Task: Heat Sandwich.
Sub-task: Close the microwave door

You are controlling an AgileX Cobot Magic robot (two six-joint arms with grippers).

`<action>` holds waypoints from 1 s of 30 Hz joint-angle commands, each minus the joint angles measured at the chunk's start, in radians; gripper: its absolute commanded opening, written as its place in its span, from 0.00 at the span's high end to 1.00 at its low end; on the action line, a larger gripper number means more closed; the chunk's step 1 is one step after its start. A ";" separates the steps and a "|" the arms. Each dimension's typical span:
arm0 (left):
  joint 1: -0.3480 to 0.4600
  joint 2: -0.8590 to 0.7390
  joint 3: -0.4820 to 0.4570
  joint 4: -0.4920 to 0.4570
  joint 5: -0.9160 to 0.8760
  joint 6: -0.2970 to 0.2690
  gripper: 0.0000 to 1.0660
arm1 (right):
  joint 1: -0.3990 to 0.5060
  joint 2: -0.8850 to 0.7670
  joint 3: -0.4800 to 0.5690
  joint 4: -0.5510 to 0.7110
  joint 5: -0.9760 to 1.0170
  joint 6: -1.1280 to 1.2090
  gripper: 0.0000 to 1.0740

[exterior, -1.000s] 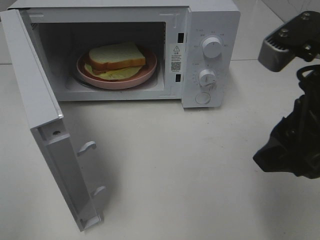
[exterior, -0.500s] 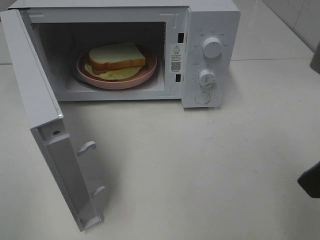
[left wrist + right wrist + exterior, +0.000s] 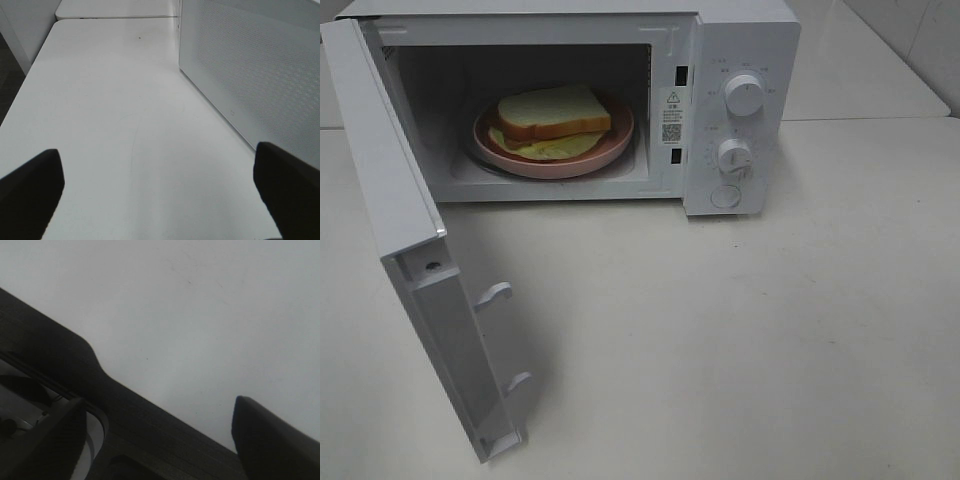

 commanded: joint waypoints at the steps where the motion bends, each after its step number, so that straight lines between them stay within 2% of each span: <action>1: 0.001 -0.026 0.001 -0.005 -0.004 -0.004 0.08 | -0.004 -0.034 0.034 -0.034 0.008 0.057 0.29; 4: 0.001 -0.026 0.001 -0.005 -0.004 -0.004 0.08 | -0.051 -0.062 0.061 -0.028 -0.006 0.061 0.29; 11: 0.001 -0.026 0.001 -0.005 -0.004 -0.004 0.08 | -0.236 -0.182 0.090 -0.025 -0.056 0.057 0.29; 23: 0.001 -0.026 0.001 -0.005 -0.004 -0.004 0.08 | -0.404 -0.379 0.092 -0.021 -0.114 0.061 0.29; 26: 0.001 -0.026 0.001 -0.005 -0.004 -0.004 0.08 | -0.470 -0.445 0.137 -0.012 -0.120 0.061 0.29; 30: 0.001 -0.026 0.001 -0.004 -0.004 -0.004 0.08 | -0.522 -0.502 0.140 0.008 -0.121 0.054 0.29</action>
